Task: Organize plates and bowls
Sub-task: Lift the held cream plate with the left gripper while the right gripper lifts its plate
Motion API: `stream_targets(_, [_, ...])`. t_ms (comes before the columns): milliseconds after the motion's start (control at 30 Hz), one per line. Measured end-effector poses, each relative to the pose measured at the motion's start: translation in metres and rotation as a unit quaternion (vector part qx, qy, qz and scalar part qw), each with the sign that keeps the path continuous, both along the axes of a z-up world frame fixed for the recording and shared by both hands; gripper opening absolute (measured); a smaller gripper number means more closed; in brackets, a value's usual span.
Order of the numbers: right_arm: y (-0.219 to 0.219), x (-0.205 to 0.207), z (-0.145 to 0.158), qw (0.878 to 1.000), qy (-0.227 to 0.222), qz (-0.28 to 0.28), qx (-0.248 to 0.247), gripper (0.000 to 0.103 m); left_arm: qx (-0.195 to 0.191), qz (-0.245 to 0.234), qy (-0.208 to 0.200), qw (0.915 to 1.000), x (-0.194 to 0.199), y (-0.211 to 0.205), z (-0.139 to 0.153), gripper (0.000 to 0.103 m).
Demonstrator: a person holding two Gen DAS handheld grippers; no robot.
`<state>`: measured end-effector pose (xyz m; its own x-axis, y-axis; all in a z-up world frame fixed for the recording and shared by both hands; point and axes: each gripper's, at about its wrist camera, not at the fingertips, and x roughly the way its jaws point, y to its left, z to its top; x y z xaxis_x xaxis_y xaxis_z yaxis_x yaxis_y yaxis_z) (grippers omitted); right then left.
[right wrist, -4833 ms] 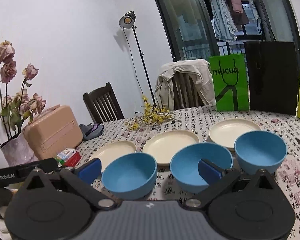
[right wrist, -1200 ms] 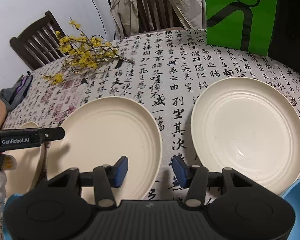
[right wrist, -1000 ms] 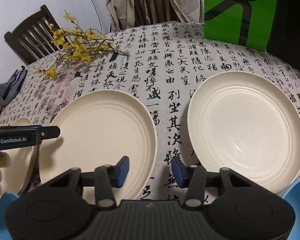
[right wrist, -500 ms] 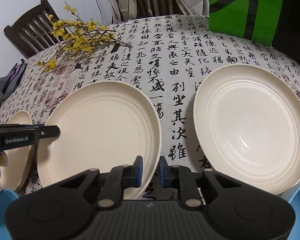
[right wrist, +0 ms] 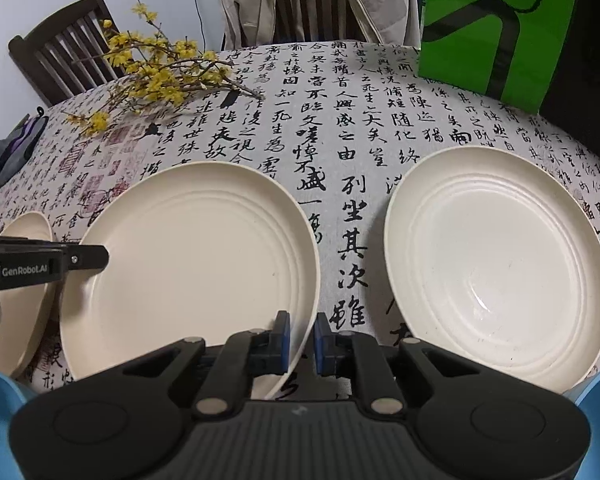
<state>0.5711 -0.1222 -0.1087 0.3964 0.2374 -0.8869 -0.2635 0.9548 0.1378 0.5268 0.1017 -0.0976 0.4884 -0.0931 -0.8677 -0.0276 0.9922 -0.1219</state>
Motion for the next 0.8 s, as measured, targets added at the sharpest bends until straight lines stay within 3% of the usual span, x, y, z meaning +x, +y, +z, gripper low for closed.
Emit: stream_targets(800, [-0.002,-0.001,0.008,1.000,-0.024,-0.003,-0.003,0.012,-0.004,0.006,-0.020,0.9998,-0.001,-0.001,0.011,0.012])
